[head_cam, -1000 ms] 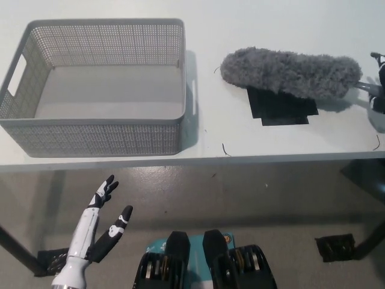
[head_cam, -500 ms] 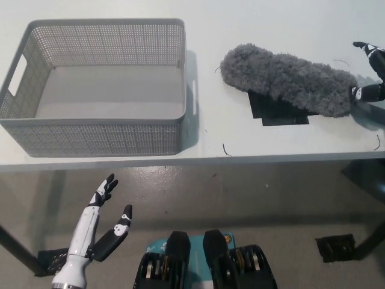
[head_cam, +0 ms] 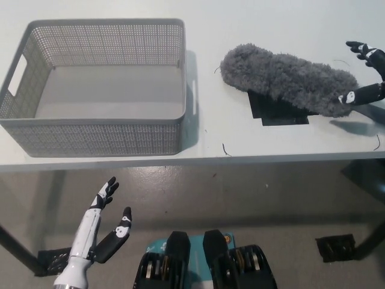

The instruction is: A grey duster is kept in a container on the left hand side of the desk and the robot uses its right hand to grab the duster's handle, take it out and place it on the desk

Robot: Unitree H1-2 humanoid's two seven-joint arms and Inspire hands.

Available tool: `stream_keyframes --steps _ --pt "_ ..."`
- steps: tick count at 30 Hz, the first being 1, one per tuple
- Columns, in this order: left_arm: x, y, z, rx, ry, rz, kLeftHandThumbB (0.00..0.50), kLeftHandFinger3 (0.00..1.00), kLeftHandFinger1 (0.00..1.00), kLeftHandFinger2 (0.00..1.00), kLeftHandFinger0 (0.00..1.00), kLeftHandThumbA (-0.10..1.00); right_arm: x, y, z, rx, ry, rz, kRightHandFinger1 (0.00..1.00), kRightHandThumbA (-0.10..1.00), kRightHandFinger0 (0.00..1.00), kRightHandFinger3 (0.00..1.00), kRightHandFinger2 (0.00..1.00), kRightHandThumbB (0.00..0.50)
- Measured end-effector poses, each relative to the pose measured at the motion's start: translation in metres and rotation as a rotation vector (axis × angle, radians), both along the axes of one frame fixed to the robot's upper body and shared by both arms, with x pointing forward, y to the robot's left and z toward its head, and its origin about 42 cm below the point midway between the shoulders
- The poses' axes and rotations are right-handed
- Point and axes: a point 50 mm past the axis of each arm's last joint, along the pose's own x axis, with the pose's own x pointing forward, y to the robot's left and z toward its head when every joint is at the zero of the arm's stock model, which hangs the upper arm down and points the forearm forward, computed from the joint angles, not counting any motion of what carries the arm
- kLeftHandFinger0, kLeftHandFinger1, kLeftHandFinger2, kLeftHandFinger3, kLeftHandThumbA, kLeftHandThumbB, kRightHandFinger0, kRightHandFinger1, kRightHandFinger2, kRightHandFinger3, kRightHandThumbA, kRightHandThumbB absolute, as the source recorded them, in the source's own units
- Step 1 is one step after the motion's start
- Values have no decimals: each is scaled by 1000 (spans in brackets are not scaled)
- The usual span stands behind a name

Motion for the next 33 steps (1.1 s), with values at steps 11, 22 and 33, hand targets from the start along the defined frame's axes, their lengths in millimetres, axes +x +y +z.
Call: stream_keyframes --steps 11,22,33 --pt "-1 -5 -6 -14 22 0 78 1000 1000 1000 1000 992 -66 43 -40 148 -71 126 1000 805 1000 1000 1000 378" --pt "-2 -8 -10 -22 35 -1 52 1000 1000 1000 1000 972 -210 123 -132 390 -21 185 1000 961 1000 1000 1000 377" --pt "-2 -11 -10 -26 36 -6 110 1000 1000 1000 1000 1000 -275 148 -126 465 -200 134 1000 1000 1000 1000 1000 315"
